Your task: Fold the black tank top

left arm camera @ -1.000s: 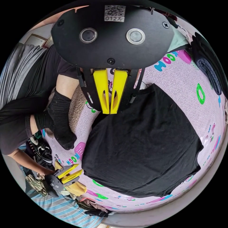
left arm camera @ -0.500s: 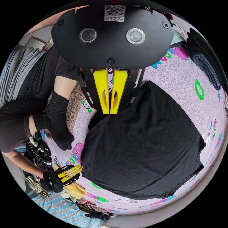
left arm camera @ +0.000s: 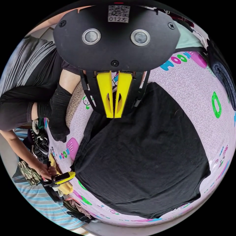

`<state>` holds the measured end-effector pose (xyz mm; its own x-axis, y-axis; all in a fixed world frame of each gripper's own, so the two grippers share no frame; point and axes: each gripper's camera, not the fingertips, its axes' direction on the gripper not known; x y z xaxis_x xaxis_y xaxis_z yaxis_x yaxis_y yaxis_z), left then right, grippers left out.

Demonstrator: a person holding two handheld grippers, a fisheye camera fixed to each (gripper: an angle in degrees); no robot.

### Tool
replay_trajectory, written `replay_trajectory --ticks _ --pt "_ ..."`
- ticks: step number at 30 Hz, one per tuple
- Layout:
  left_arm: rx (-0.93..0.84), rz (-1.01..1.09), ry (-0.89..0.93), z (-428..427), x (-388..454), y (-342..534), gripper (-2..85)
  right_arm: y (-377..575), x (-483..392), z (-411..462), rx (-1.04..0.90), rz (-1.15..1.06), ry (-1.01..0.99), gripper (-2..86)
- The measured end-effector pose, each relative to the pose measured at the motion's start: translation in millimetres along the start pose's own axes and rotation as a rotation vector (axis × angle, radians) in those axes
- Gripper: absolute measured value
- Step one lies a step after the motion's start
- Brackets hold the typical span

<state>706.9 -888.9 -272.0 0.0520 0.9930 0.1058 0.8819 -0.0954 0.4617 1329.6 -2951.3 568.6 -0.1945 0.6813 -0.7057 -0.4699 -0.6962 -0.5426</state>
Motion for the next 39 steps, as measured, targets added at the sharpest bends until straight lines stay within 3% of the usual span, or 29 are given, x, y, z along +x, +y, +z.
replay_trajectory --ticks 5,17,27,39 --pt "0.011 0.016 -0.075 1 15 5 0.2 37 -35 30 0.058 -0.224 0.315 5.1" --pt "0.183 0.157 -0.356 -9 105 55 3.8 135 -31 204 -0.128 -0.675 0.673 8.3" --pt "0.123 0.305 -0.493 52 173 49 5.0 184 44 296 -0.187 -0.762 0.792 7.8" --pt "0.124 0.311 -0.453 65 181 50 2.3 220 121 339 -0.159 -0.777 0.819 7.3"
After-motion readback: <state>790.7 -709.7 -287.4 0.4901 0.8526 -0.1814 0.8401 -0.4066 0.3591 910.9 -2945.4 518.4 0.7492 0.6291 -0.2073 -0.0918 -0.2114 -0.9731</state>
